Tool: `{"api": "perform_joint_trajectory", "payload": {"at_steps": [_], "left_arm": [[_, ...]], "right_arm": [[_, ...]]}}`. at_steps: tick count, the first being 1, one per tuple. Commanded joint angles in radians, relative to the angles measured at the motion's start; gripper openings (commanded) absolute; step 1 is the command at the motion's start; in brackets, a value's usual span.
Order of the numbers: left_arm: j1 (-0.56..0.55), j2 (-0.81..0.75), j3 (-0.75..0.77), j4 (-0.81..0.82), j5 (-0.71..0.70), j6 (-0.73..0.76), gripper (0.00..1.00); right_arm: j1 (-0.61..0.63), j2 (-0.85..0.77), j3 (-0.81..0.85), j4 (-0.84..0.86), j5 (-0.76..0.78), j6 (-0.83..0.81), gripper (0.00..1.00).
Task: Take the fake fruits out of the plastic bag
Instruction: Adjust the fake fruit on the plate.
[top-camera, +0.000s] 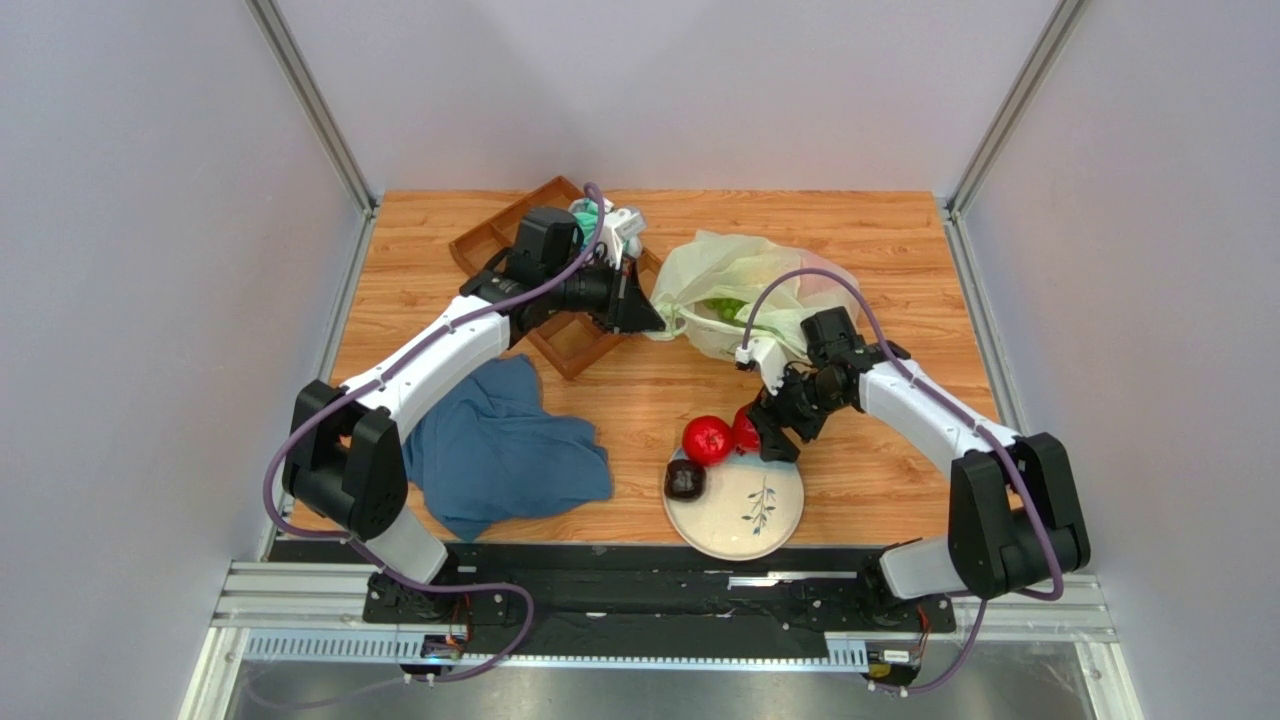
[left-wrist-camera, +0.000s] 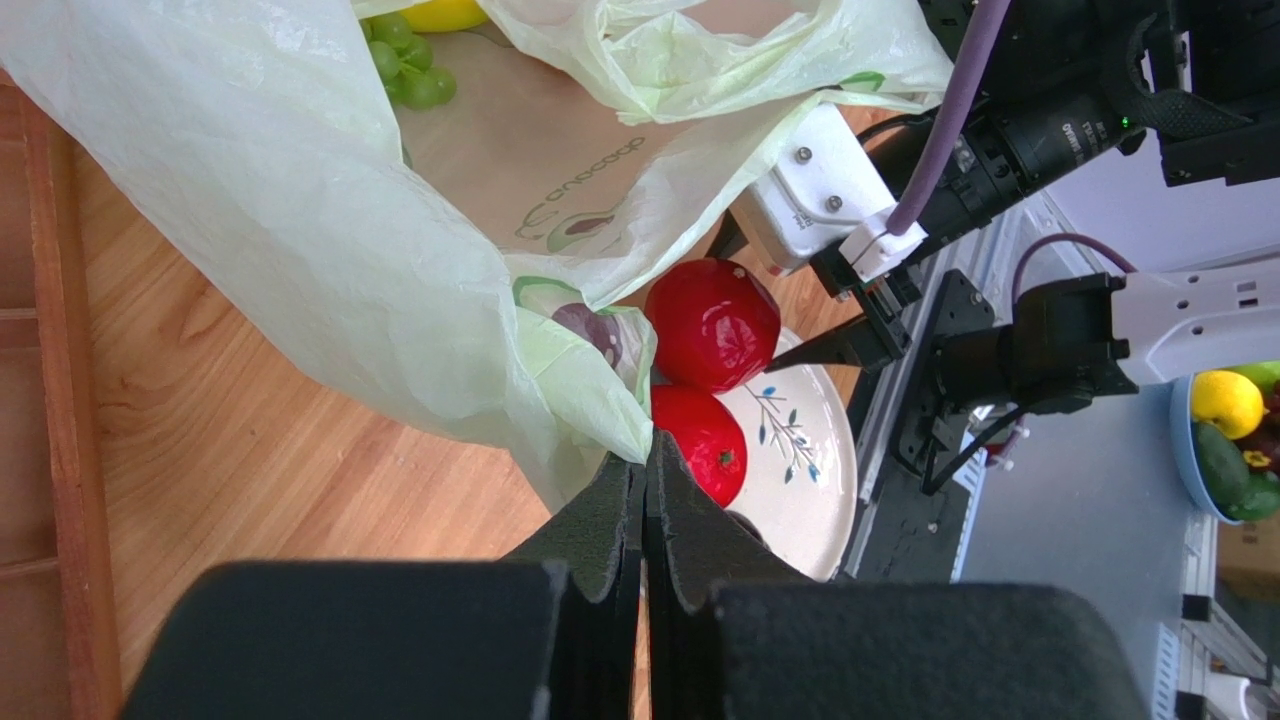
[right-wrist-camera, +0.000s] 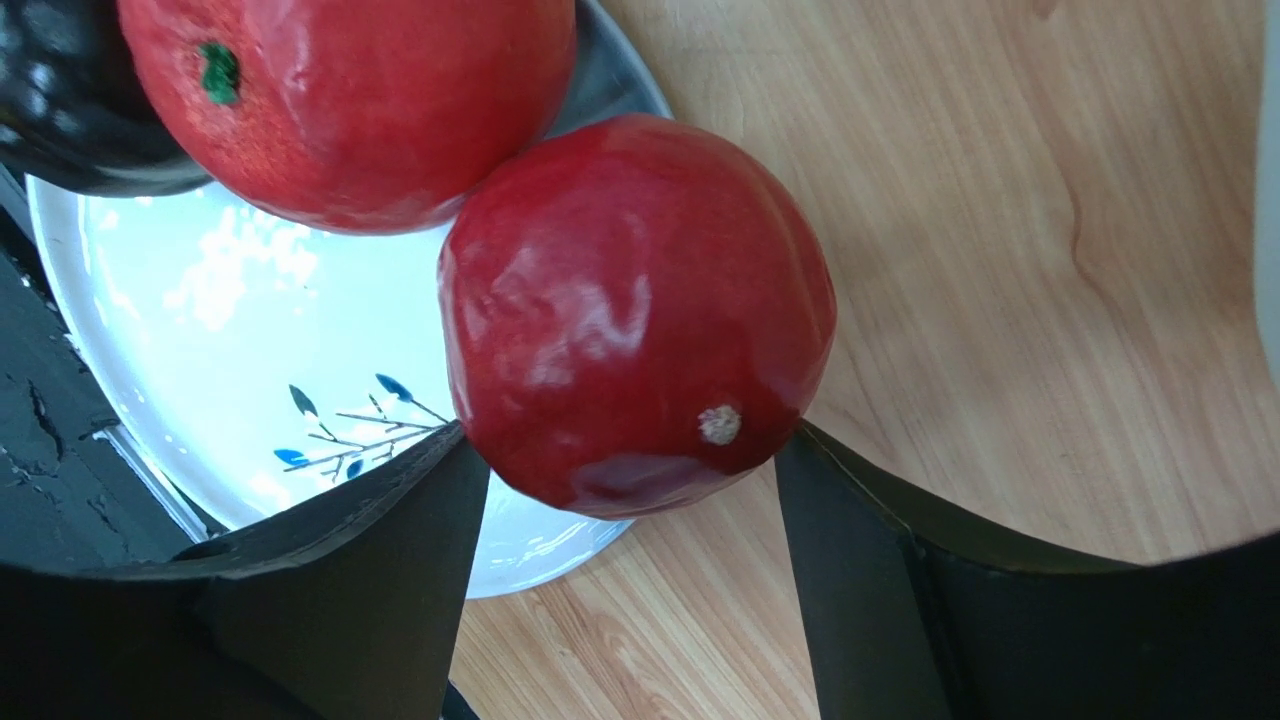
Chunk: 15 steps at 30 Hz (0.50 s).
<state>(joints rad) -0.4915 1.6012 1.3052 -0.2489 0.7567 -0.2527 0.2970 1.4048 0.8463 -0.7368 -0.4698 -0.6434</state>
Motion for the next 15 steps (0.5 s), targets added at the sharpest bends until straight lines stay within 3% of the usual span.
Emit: {"api": "perform_joint_trajectory", "payload": {"at_steps": [1, 6, 11, 15], "left_arm": [[-0.005, -0.023, 0.009, 0.02, 0.01, 0.017, 0.0], [-0.005, -0.011, 0.023, 0.02, 0.018, 0.007, 0.0], [-0.005, 0.003, 0.032, 0.028, 0.026, 0.0, 0.0], [-0.005, 0.014, 0.026, 0.04, 0.029, -0.013, 0.0]], "right_arm": [[0.014, -0.015, 0.046, 0.007, -0.024, 0.007, 0.81], [0.014, -0.152, 0.062, -0.114, 0.016, -0.021, 0.98], [0.013, -0.294, 0.242, -0.437, -0.07, -0.15, 1.0], [0.01, -0.328, 0.433, -0.491, -0.05, -0.103, 1.0]]}}
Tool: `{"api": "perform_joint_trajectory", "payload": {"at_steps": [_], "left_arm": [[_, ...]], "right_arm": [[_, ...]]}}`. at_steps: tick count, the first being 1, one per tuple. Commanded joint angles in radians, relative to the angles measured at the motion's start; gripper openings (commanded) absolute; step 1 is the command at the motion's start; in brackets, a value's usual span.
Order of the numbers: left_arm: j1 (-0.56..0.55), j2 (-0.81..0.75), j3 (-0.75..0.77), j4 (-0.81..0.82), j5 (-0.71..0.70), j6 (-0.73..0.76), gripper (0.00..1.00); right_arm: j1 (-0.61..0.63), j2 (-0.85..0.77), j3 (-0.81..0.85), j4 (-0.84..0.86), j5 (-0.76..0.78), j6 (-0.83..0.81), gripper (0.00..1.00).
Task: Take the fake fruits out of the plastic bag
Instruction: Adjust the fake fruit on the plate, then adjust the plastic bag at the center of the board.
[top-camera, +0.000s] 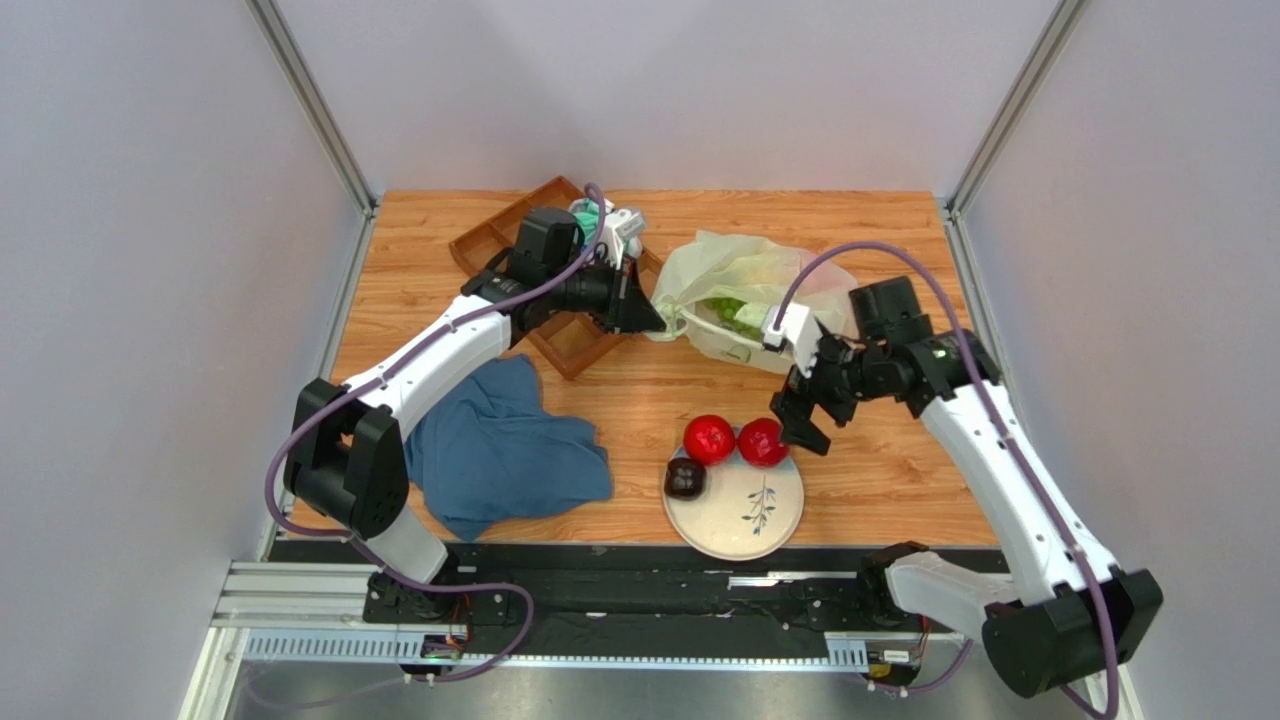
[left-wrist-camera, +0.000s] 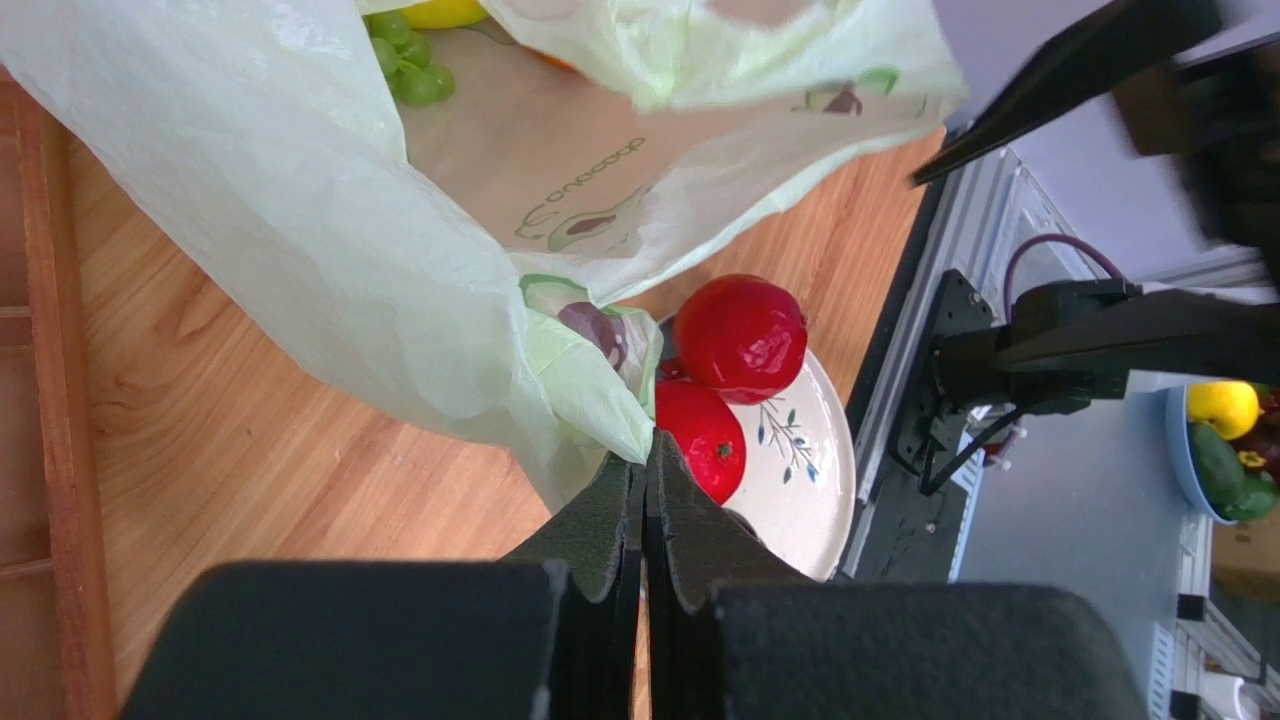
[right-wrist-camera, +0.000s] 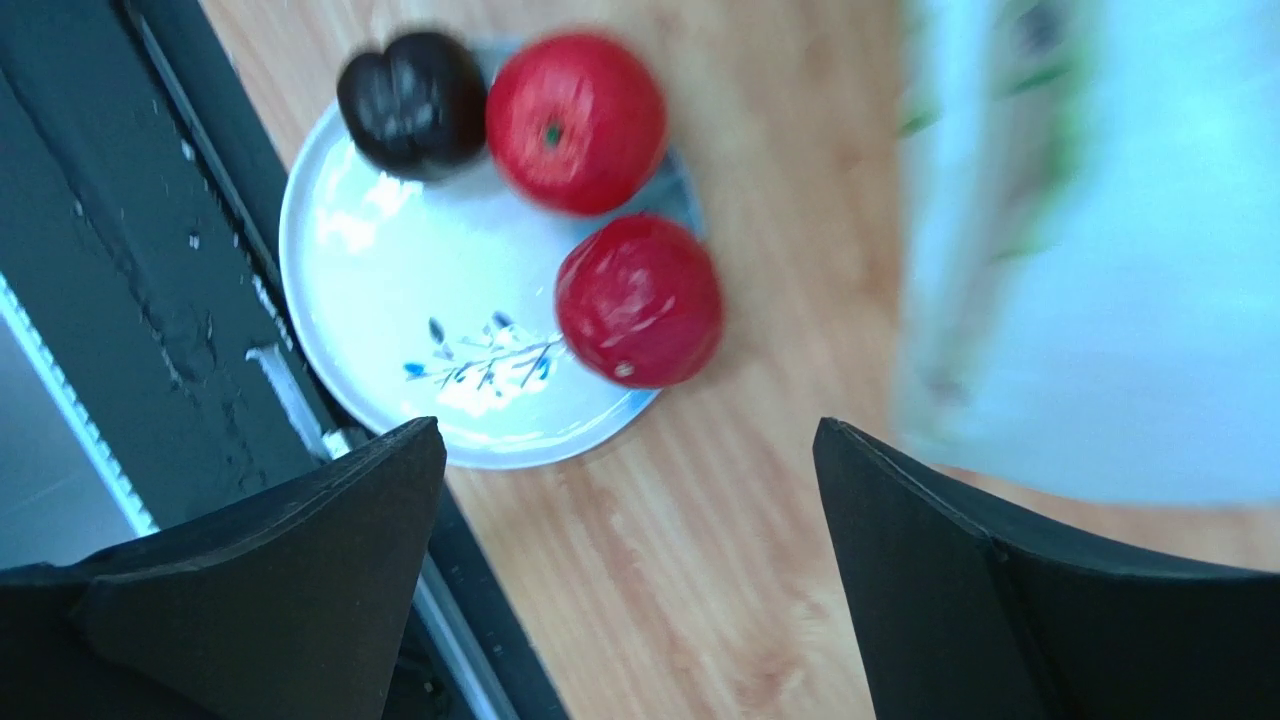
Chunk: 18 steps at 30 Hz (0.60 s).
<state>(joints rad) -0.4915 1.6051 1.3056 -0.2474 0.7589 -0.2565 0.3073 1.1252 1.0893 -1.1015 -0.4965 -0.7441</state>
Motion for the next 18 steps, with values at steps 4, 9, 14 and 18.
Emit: {"api": "perform_joint_trajectory", "payload": {"at_steps": [4, 9, 14, 18], "left_arm": [[-0.015, 0.003, 0.0, 0.051, 0.03, -0.02, 0.0], [-0.019, -0.008, -0.002, 0.04, 0.037, -0.015, 0.0], [-0.019, -0.025, -0.005, 0.03, 0.028, 0.002, 0.0], [-0.019, -0.034, -0.008, 0.03, 0.02, 0.01, 0.0]], "right_arm": [[-0.007, -0.002, 0.297, 0.085, -0.014, 0.116, 1.0], [0.004, 0.129, 0.268, 0.403, 0.114, 0.212, 1.0], [0.012, 0.315, 0.336, 0.391, 0.183, 0.158, 1.0], [0.012, 0.413, 0.399, 0.281, 0.186, 0.086, 0.96]]}}
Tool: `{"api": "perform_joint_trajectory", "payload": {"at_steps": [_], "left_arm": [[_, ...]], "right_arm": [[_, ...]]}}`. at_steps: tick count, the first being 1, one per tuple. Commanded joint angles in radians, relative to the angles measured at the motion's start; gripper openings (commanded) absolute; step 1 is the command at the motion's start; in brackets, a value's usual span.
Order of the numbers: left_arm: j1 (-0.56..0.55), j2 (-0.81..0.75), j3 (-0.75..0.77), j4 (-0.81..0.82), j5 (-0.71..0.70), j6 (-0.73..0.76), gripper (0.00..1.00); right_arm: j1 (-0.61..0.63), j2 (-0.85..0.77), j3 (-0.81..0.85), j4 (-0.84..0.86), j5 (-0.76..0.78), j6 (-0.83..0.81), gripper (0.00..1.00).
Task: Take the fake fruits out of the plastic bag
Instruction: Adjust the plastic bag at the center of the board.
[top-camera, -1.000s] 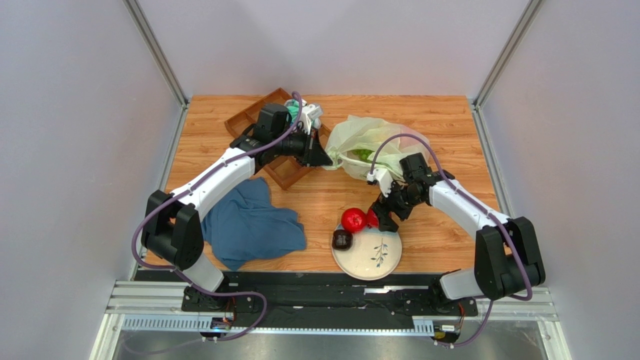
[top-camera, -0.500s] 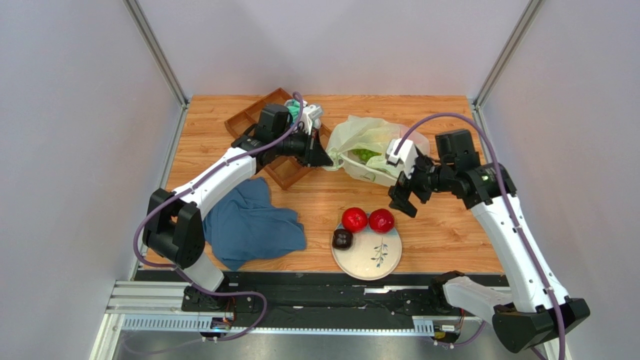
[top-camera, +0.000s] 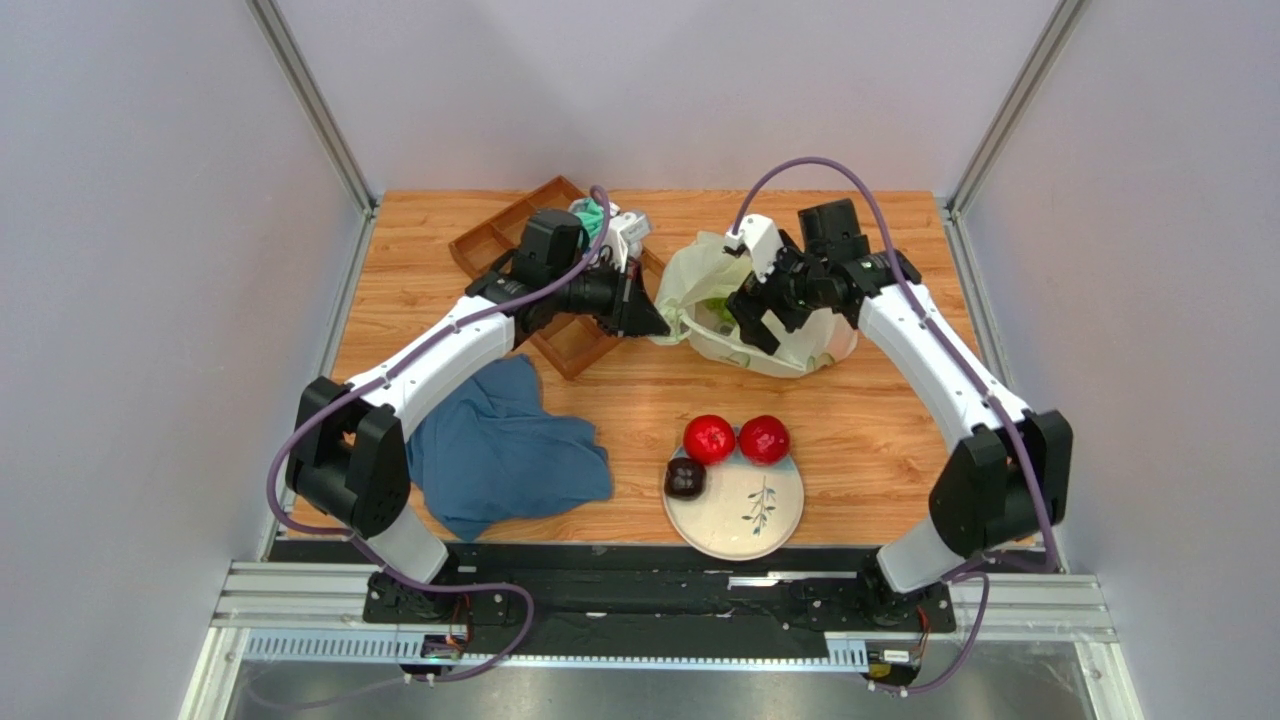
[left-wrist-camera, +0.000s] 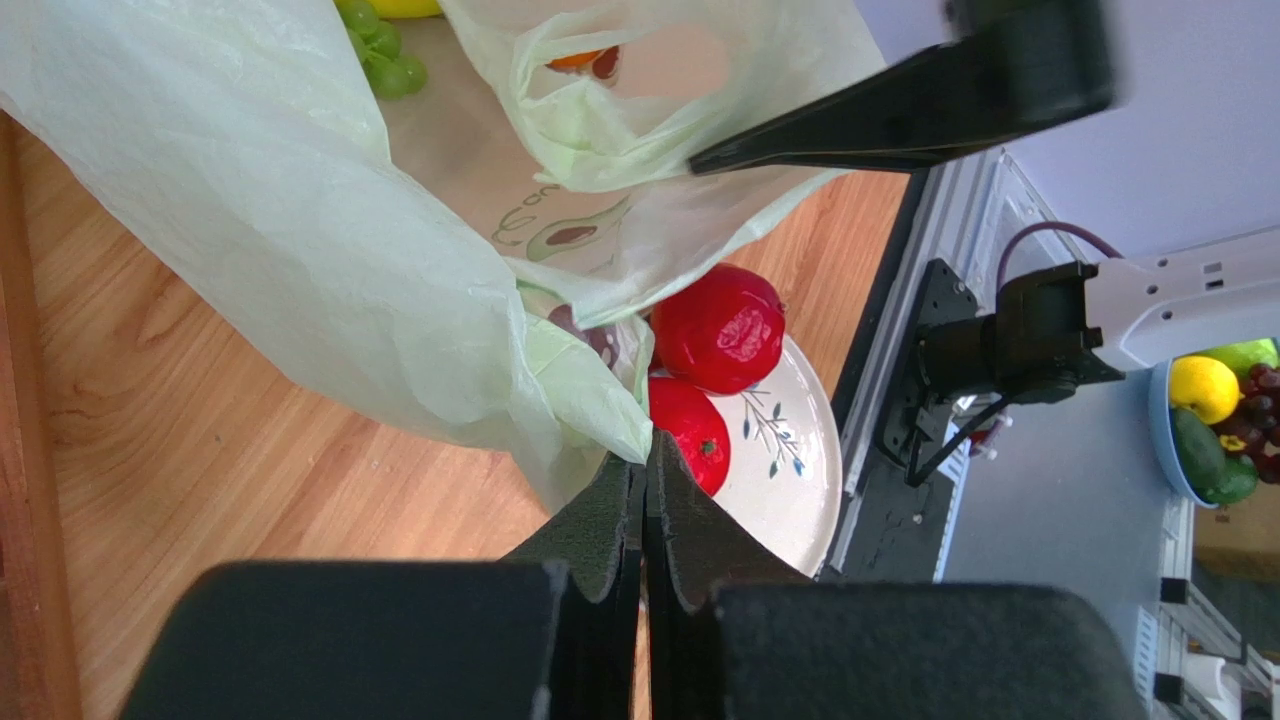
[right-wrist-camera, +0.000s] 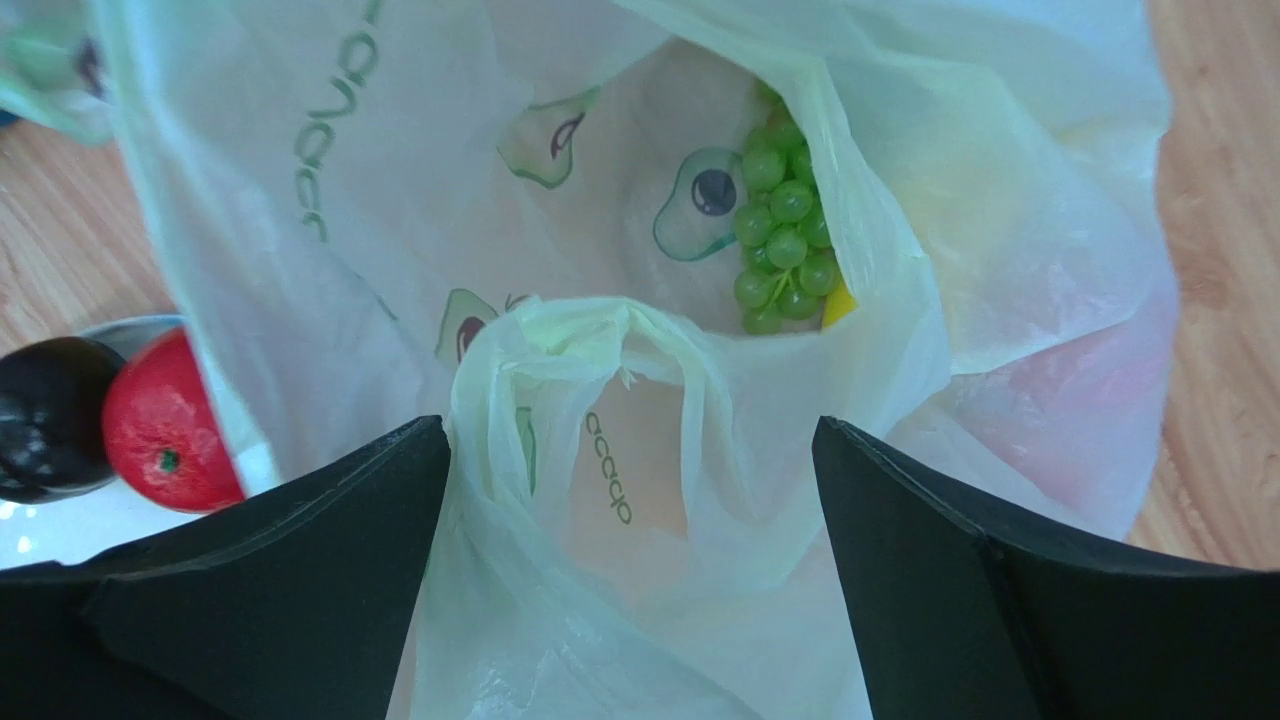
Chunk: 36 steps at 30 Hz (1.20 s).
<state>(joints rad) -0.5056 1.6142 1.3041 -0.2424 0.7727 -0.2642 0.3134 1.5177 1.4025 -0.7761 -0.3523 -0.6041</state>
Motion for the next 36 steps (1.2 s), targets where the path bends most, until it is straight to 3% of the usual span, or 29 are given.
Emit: {"api": "perform_joint_trajectory", "payload": {"at_steps": [1, 4, 7, 8, 10, 11, 14, 19, 22, 25, 28, 30, 32, 33, 35, 36], "left_arm": [[-0.005, -0.045, -0.006, 0.022, 0.005, 0.022, 0.0], [-0.005, -0.045, -0.005, 0.017, 0.0, 0.031, 0.0], [-0.005, -0.031, 0.01, 0.014, 0.0, 0.031, 0.0], [-0.005, -0.019, 0.027, 0.011, 0.008, 0.031, 0.0], [-0.005, -0.004, 0.049, 0.011, 0.013, 0.025, 0.0], [-0.005, 0.016, 0.085, 0.009, 0.02, 0.026, 0.0], [-0.005, 0.08, 0.225, -0.023, 0.014, 0.058, 0.0], [-0.002, 0.174, 0.481, -0.054, -0.003, 0.129, 0.0], [0.01, 0.211, 0.63, -0.029, -0.042, 0.157, 0.0], [0.015, 0.237, 0.77, -0.018, -0.056, 0.183, 0.0], [0.013, 0.211, 0.749, -0.026, 0.028, 0.184, 0.0], [0.01, 0.152, 0.654, -0.025, 0.091, 0.136, 0.0], [0.003, 0.081, 0.459, -0.002, 0.143, 0.087, 0.0], [-0.011, 0.061, 0.393, 0.005, 0.164, 0.083, 0.0], [-0.045, 0.021, 0.227, 0.009, 0.18, 0.086, 0.0], [-0.054, 0.016, 0.186, 0.005, 0.184, 0.091, 0.0]], "right_arm": [[0.007, 0.035, 0.089, -0.051, 0.058, -0.057, 0.96], [0.01, 0.071, 0.072, -0.064, 0.128, -0.095, 0.94], [0.009, 0.127, 0.116, -0.138, 0.16, -0.115, 0.69], [0.007, 0.168, 0.148, -0.144, 0.183, -0.109, 0.48], [-0.006, 0.209, 0.196, -0.144, 0.246, -0.085, 0.22], [-0.035, 0.26, 0.228, -0.146, 0.254, -0.079, 0.0], [-0.111, 0.332, 0.416, -0.143, 0.262, -0.037, 0.0], [-0.197, 0.475, 0.931, -0.152, 0.224, 0.055, 0.0], [-0.226, 0.428, 0.991, -0.036, 0.216, 0.092, 0.0], [-0.25, 0.284, 0.873, 0.125, 0.223, 0.144, 0.0], [-0.272, 0.188, 0.726, 0.071, 0.207, 0.15, 0.0], [-0.292, 0.012, 0.421, 0.087, 0.19, 0.139, 0.0], [-0.304, -0.202, 0.151, 0.168, 0.211, 0.123, 0.0], [-0.306, -0.262, -0.09, 0.201, 0.245, 0.097, 0.0], [-0.304, -0.429, -0.299, 0.241, 0.327, 0.099, 0.0], [-0.304, -0.474, -0.48, 0.257, 0.349, 0.092, 0.0]]}}
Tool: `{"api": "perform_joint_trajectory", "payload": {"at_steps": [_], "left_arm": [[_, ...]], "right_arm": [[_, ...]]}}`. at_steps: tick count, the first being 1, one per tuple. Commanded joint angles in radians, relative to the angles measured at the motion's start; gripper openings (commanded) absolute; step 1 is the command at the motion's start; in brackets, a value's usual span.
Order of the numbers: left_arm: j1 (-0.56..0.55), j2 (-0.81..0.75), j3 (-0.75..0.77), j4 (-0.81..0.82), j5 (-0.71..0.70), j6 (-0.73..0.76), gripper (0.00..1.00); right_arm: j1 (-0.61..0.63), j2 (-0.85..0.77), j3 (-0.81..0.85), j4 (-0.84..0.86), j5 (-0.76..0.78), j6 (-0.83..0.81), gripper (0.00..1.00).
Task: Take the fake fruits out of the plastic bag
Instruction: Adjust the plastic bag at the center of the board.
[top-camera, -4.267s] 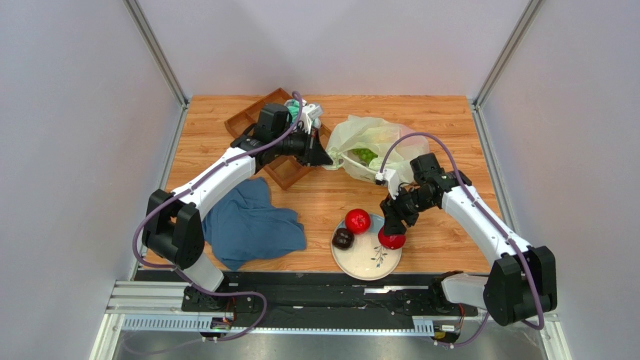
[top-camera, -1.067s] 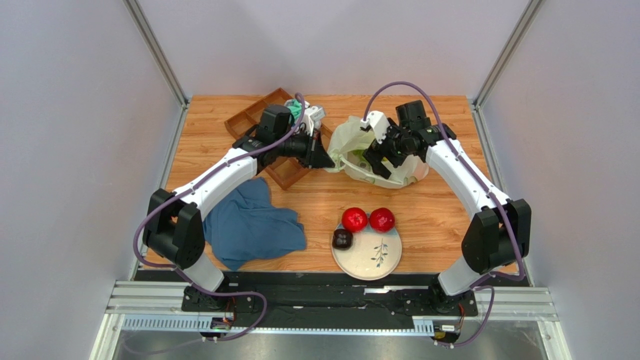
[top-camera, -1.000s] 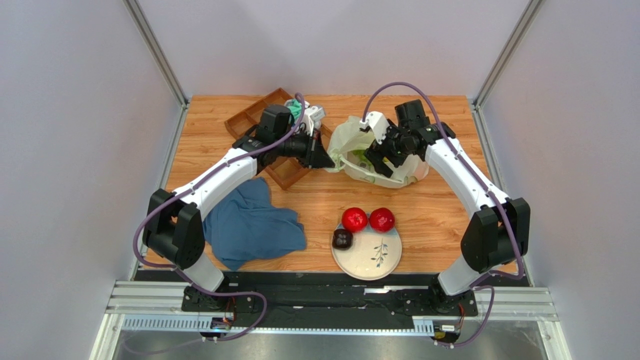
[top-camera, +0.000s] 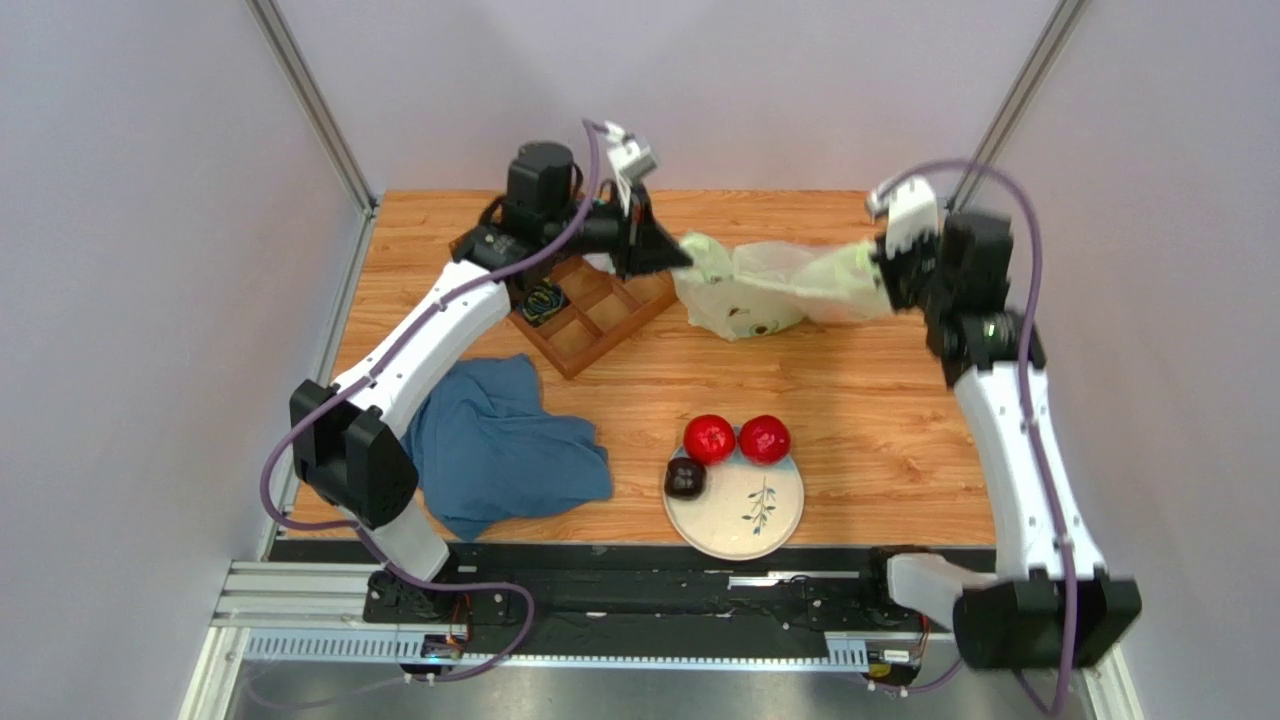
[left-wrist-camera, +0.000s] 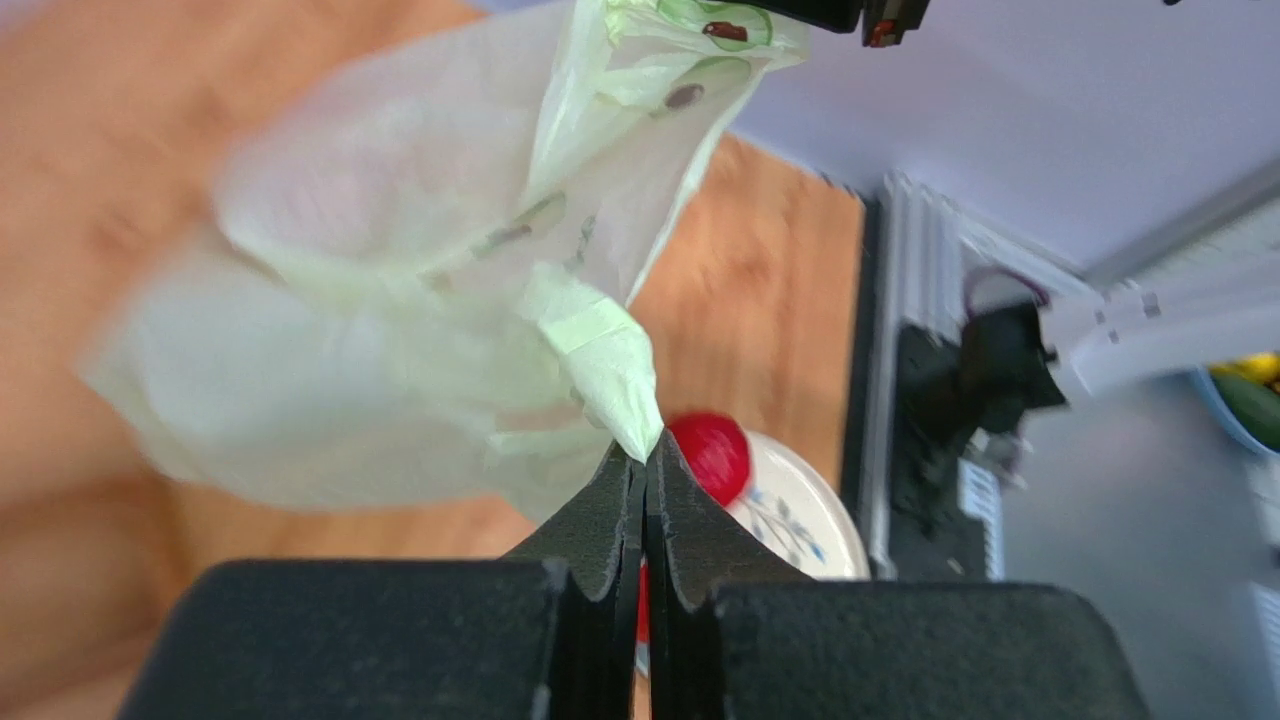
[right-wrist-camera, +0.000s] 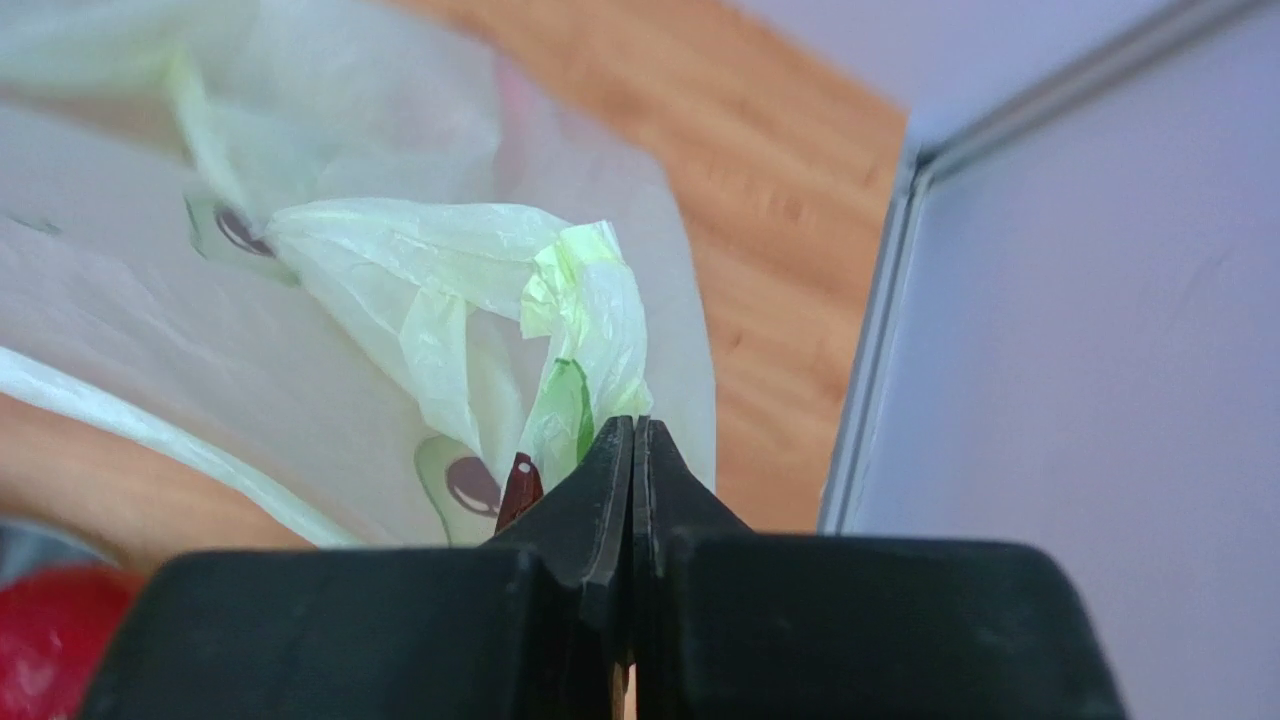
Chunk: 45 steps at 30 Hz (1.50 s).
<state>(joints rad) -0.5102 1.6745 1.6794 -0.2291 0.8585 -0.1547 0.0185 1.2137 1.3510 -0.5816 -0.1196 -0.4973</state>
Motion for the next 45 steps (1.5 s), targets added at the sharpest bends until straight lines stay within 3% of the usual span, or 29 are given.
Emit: {"api": "perform_joint_trajectory", "payload": {"at_steps": [1, 2, 4, 7, 9, 12, 19, 22, 28, 36, 38, 39, 42, 45], "left_arm": [[-0.062, -0.047, -0.248, -0.013, 0.106, -0.019, 0.0], [-0.082, -0.048, -0.271, -0.015, 0.111, -0.01, 0.0], [-0.099, -0.068, -0.317, -0.015, 0.084, 0.015, 0.0], [-0.108, -0.082, -0.333, -0.004, 0.079, 0.004, 0.0], [-0.108, -0.084, -0.316, -0.006, 0.073, 0.003, 0.0], [-0.108, -0.082, -0.281, -0.01, 0.065, 0.001, 0.0], [-0.106, -0.094, -0.211, -0.045, 0.054, 0.0, 0.0], [-0.106, -0.114, -0.208, -0.062, 0.044, 0.012, 0.0], [-0.108, -0.148, -0.21, -0.078, 0.039, 0.029, 0.0], [-0.108, -0.151, -0.211, -0.101, 0.057, 0.058, 0.0], [-0.106, -0.15, -0.213, -0.102, 0.057, 0.061, 0.0], [-0.108, -0.147, -0.213, -0.102, 0.06, 0.064, 0.0], [-0.108, -0.139, -0.207, -0.11, 0.06, 0.078, 0.0], [-0.106, -0.134, -0.205, -0.116, 0.056, 0.09, 0.0]], "right_arm": [[-0.009, -0.202, -0.493, 0.068, 0.118, -0.024, 0.0], [-0.009, -0.247, -0.545, 0.071, 0.167, -0.032, 0.34], [-0.009, -0.266, -0.531, 0.022, 0.155, -0.031, 0.8], [-0.011, -0.258, -0.324, -0.107, -0.053, -0.024, 1.0], [-0.009, -0.246, -0.2, -0.124, -0.227, 0.002, 1.0], [0.052, -0.192, -0.158, -0.068, -0.314, 0.039, 1.0], [0.236, 0.038, -0.15, -0.069, -0.359, -0.009, 0.6], [0.253, 0.107, -0.145, -0.067, -0.383, -0.017, 0.49], [0.255, 0.299, -0.093, -0.058, -0.316, 0.028, 0.4], [0.206, 0.53, -0.007, 0.054, 0.067, 0.066, 0.44], [0.176, 0.553, 0.014, 0.09, 0.116, 0.095, 0.51], [0.16, 0.564, 0.016, 0.103, 0.156, 0.101, 0.62], [0.147, 0.564, 0.025, 0.14, 0.219, 0.091, 0.75], [0.144, 0.537, 0.019, 0.157, 0.241, 0.092, 0.82]]}}
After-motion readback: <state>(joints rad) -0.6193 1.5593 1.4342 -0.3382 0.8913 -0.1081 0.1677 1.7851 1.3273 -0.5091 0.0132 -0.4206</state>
